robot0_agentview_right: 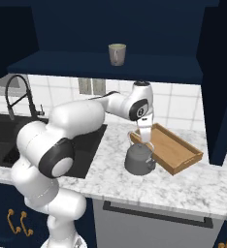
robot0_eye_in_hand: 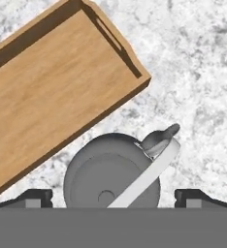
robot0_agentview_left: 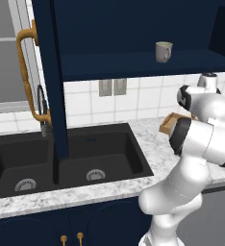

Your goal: Pick the kettle from the counter and place it on the tray. Then pick the mug from the cabinet and place it on the tray. Then close the cabinet doors.

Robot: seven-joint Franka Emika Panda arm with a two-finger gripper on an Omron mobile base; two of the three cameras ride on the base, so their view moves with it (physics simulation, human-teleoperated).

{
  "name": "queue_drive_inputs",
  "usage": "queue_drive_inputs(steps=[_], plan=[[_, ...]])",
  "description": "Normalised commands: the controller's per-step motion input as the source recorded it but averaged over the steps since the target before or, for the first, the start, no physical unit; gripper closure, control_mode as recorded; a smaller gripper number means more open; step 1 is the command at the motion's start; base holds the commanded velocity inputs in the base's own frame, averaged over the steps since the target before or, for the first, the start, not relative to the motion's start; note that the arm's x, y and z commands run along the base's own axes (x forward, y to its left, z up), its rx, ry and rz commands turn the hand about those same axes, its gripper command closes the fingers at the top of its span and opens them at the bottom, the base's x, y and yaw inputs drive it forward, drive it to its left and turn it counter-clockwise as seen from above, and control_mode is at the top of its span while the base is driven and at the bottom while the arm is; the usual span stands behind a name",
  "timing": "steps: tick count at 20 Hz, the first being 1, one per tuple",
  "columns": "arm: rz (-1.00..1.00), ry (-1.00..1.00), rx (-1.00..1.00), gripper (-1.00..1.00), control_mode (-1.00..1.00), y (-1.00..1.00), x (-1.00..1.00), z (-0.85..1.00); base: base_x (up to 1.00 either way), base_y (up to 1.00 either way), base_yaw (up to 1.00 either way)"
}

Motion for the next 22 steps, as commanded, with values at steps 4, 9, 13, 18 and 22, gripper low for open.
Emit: queue_drive_inputs(steps=[4,9,13,18,22], plan=[[-0.14,0.00,0.06,-1.00,-1.00,-0.18,0.13,-0.26,0.00,0.00,0.00],[-0.11,0.00,0.03,-1.00,-1.00,-0.02,0.01,-0.22,0.00,0.00,0.00],[-0.09,0.00,0.02,-1.00,-1.00,0.00,0.00,-0.19,0.00,0.00,0.00],[-0.03,0.00,0.00,1.00,-1.00,0.00,0.00,-0.02,0.00,0.00,0.00],[0.00,-0.05,0.04,1.00,-1.00,-0.02,-0.16,0.00,0.00,0.00,0.00]])
